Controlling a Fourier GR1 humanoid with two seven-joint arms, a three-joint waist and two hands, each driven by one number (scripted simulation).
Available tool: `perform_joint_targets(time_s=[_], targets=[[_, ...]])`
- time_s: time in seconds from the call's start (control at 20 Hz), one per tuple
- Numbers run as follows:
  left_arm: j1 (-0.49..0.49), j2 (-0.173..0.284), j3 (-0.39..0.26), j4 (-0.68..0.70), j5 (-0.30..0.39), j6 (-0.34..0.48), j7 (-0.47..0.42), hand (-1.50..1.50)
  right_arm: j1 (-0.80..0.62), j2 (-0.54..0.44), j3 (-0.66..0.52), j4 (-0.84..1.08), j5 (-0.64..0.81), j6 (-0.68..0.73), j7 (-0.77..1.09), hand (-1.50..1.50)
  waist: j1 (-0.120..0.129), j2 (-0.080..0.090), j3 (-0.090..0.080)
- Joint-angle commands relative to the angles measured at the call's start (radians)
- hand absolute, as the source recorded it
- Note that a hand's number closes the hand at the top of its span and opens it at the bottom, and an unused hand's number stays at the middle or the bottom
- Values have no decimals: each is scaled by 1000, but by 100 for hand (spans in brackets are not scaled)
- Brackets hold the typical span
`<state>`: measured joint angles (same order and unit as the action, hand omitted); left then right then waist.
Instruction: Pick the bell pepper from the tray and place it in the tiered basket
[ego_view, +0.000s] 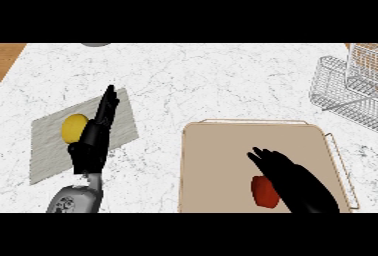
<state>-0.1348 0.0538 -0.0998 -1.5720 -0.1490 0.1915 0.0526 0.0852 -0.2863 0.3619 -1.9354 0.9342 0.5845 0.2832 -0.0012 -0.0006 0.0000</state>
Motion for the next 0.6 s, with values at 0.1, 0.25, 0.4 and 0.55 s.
perform_joint_targets(time_s=[0.1, 0.25, 0.4, 0.55], targets=[[-2, 7, 22, -34, 11, -20, 37, 0, 51, -16, -32, 108, 20, -147, -140, -150, 1, 0, 0], [-28, -10, 24, 8, -9, -6, 23, 0, 5, 54, -34, 133, 24, -142, -101, -150, 0, 0, 0], [14, -10, 18, 0, -2, -22, -23, 0, -16, 75, 0, 145, 92, -210, -101, 150, 1, 0, 0], [51, -23, -26, -73, -42, 3, 21, 0, 11, -2, 7, 159, 163, -319, -197, 150, 3, -1, 0]])
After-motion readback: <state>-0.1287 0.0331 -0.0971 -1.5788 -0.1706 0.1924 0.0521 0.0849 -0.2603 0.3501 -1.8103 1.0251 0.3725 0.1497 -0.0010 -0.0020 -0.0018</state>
